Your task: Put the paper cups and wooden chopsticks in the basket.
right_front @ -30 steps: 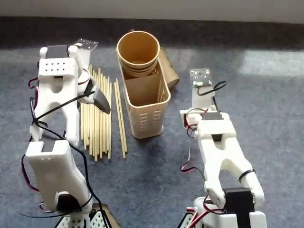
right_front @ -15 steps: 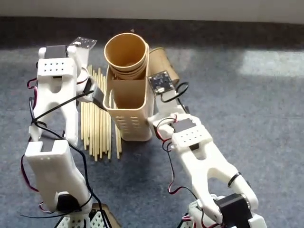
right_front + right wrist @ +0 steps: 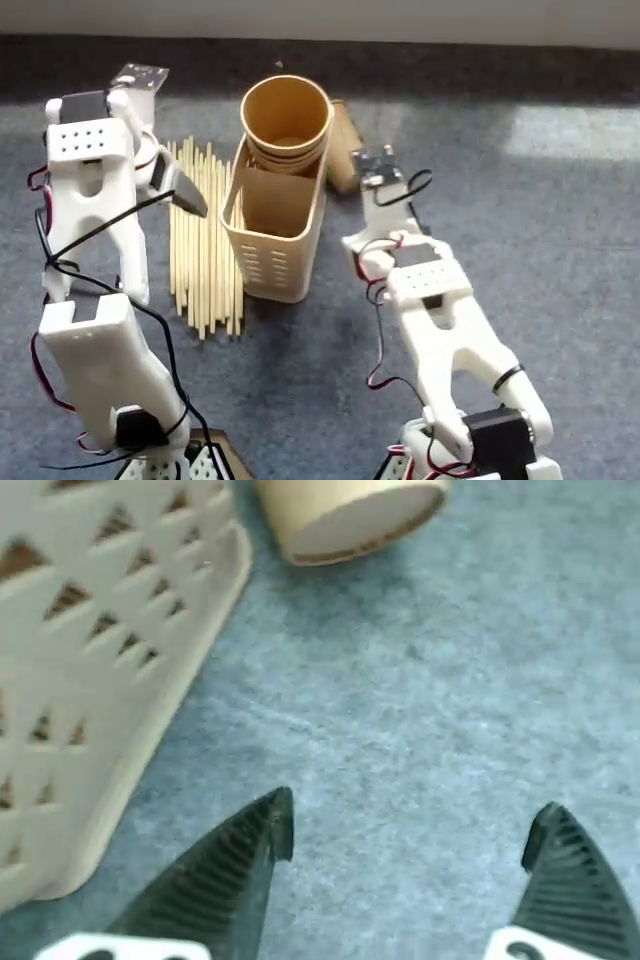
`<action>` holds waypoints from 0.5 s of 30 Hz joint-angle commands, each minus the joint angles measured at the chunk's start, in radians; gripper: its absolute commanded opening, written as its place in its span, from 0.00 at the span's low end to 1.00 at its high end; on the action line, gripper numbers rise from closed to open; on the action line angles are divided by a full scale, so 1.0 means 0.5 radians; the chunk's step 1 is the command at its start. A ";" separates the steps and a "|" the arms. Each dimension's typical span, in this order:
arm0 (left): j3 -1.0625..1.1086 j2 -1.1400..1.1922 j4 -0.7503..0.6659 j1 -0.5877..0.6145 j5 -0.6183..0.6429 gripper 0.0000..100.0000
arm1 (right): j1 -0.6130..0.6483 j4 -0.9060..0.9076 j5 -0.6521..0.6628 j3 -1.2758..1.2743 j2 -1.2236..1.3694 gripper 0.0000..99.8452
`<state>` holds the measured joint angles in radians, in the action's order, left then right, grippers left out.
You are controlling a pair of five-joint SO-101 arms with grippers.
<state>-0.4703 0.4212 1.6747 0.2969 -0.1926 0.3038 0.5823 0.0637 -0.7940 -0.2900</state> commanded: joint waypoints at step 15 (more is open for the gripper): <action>-0.060 -0.014 -0.077 0.060 -0.015 0.35 | -0.054 -0.192 -0.015 0.867 0.572 0.36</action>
<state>-0.4733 0.4212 1.6655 0.3153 -0.1926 0.2654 0.5102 0.0637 -0.4442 -0.0767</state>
